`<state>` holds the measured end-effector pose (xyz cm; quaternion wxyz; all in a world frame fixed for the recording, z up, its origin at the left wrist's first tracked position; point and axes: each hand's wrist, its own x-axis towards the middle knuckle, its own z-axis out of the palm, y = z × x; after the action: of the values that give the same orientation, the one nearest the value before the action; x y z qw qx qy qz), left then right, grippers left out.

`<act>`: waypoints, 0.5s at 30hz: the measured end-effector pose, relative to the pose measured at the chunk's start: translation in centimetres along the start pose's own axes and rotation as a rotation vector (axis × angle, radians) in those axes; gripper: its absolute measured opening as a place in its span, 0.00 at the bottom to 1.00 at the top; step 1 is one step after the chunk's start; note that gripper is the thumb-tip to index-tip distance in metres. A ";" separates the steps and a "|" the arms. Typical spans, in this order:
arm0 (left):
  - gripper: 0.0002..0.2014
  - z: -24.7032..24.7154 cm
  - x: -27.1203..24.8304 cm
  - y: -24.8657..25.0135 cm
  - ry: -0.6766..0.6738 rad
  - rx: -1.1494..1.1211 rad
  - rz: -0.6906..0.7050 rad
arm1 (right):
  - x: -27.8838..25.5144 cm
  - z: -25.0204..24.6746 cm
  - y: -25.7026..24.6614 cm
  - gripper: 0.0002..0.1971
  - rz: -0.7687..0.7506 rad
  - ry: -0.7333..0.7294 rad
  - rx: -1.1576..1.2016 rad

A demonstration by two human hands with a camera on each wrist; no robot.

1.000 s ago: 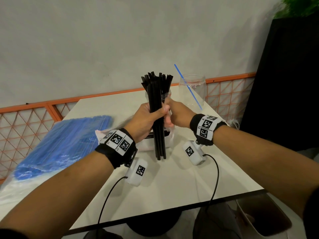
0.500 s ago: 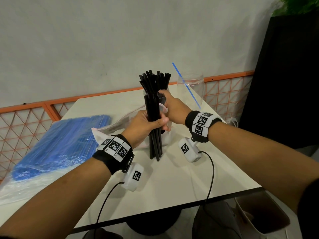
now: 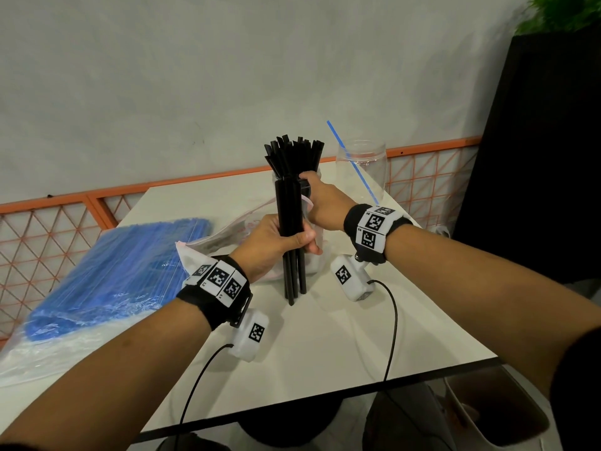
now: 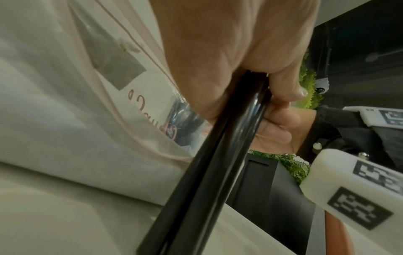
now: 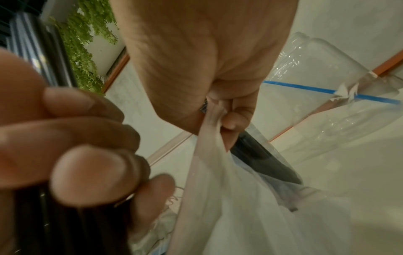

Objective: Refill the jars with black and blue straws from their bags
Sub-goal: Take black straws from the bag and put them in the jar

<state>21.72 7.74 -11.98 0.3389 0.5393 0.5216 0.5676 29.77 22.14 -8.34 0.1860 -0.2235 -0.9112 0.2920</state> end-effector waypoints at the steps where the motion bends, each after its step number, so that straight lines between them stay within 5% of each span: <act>1: 0.06 -0.1 0.0 0.0 -0.004 -0.009 -0.006 | 0.1 0.0 0.0 0.40 -0.004 0.004 -0.002; 7: 0.07 -0.2 0.3 1.2 0.008 -0.031 0.004 | 0.6 -0.4 -0.2 0.28 0.000 0.010 -0.063; 12: 0.07 -1.9 2.5 6.0 0.058 -0.128 0.150 | 1.4 -1.1 -1.0 0.14 0.022 0.021 -0.124; 15: 0.08 -3.1 4.3 8.7 0.158 -0.156 0.227 | 1.5 -1.4 -1.3 0.14 0.027 0.011 -0.132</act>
<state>19.42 9.18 -2.16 0.2715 0.5206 0.4367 0.6816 28.81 22.53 -6.18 0.1716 -0.2493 -0.9243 0.2326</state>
